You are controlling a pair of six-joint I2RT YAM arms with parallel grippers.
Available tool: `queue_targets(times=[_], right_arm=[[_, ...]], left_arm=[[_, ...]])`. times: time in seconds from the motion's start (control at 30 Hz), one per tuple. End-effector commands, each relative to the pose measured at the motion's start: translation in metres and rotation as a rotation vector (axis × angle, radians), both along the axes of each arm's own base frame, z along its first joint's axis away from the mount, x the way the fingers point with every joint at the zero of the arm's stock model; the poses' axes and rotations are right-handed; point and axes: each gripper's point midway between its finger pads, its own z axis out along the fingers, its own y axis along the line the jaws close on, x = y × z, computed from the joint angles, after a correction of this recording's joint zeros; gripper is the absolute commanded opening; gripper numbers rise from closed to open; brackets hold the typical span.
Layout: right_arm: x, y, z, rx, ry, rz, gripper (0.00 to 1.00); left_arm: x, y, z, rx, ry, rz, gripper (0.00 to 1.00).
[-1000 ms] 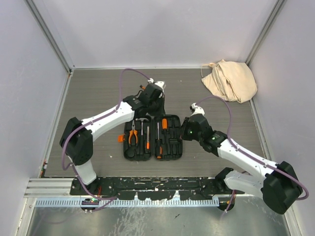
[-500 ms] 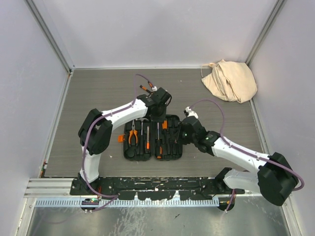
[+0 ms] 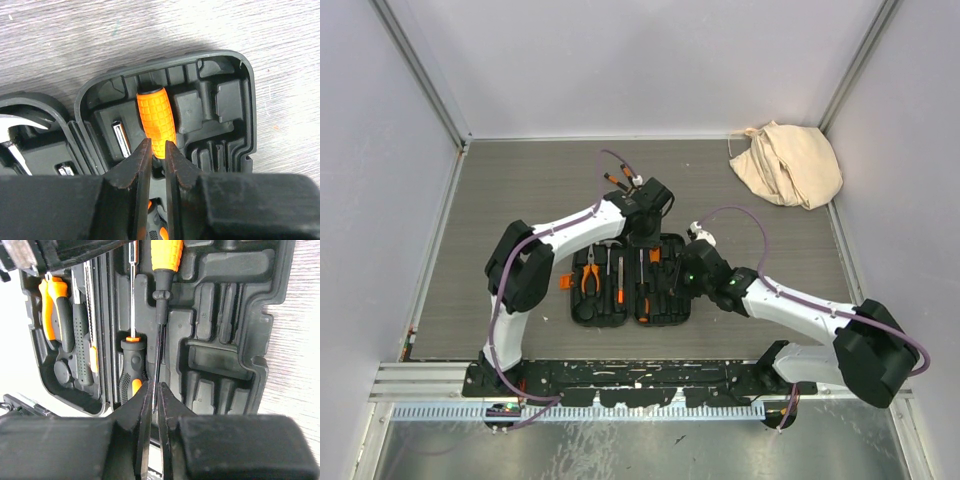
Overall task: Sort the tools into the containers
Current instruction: Adjust the screwdriver in the storage box.
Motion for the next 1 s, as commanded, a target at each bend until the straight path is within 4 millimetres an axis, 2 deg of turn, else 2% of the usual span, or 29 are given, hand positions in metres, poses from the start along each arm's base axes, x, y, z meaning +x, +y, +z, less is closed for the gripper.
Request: queue_targets(times=[0.0,0.2,0.67,0.97], right_arm=[[0.012,0.011,0.018,0.052,-0.049,-0.023,0.16],[0.012,0.012,0.016,0.052,-0.04,-0.02,0.17],[0.009,0.021,0.016,0.06,-0.021,0.01,0.17],[0.007,0.028,0.007,0.025,0.001,0.029,0.17]], left_arm=[[0.01,-0.012,0.01,-0.023,-0.031,-0.005,0.19],[0.008,-0.014,0.002,-0.007,-0.02,-0.01,0.22],[0.007,-0.008,-0.016,0.04,0.006,0.003,0.14],[0.005,-0.006,-0.02,0.048,0.014,0.001,0.13]])
